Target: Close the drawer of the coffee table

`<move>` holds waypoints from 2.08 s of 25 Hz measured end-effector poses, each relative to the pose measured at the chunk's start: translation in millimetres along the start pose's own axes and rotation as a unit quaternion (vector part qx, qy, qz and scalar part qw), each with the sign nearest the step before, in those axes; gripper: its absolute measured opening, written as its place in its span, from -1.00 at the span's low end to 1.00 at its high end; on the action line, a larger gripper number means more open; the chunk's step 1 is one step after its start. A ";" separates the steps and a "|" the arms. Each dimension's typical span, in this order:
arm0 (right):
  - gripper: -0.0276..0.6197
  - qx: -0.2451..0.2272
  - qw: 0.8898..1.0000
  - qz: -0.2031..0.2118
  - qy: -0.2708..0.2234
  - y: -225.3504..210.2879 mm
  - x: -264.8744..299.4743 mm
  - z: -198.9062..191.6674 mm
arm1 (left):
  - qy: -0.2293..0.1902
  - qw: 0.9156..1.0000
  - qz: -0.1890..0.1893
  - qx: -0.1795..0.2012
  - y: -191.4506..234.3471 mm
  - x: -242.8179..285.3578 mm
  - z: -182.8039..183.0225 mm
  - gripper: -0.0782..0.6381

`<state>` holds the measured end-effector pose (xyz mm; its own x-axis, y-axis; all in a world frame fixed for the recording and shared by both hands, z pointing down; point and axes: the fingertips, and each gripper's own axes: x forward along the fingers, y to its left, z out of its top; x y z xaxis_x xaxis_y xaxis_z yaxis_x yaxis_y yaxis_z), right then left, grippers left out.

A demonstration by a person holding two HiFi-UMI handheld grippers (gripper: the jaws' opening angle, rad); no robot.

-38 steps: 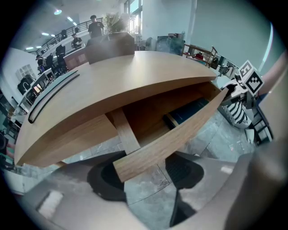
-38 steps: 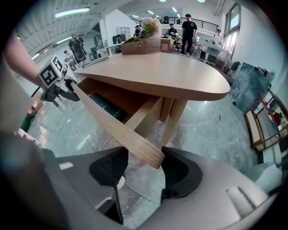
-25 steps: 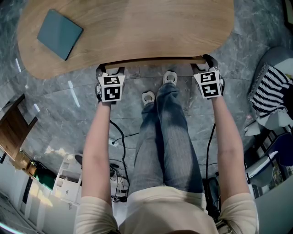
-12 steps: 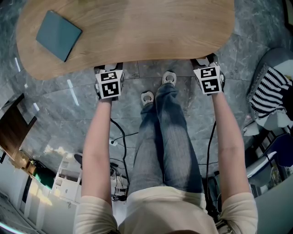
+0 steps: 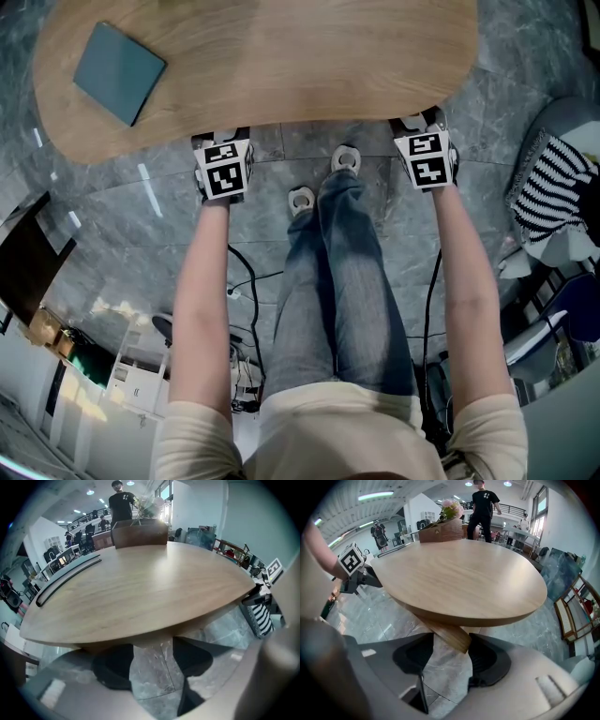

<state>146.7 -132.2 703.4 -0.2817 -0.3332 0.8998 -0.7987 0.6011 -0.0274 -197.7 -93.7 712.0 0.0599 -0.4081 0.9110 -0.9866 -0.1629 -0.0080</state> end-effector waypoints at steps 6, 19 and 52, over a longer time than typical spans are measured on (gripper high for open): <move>-0.18 0.024 1.000 -0.018 -0.011 -2.8 -4.4 -1.6 | -0.021 1.000 0.004 -0.022 -0.5 -8.1 1.2 -0.04; -0.61 0.069 0.995 -0.056 -0.049 24.4 -56.2 -12.0 | -0.069 0.996 -0.008 -0.051 -28.4 -53.8 -5.2 -0.41; -0.91 0.114 0.966 0.012 -0.233 203.7 -366.2 64.5 | -0.172 0.966 -0.163 -0.100 -138.5 -381.3 2.2 -0.78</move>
<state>52.9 65.4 340.2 -0.4689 -0.6439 0.6046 -0.8697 0.4559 -0.1890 -83.6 82.5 364.8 0.3861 -0.6443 0.6601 -0.9140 -0.1708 0.3679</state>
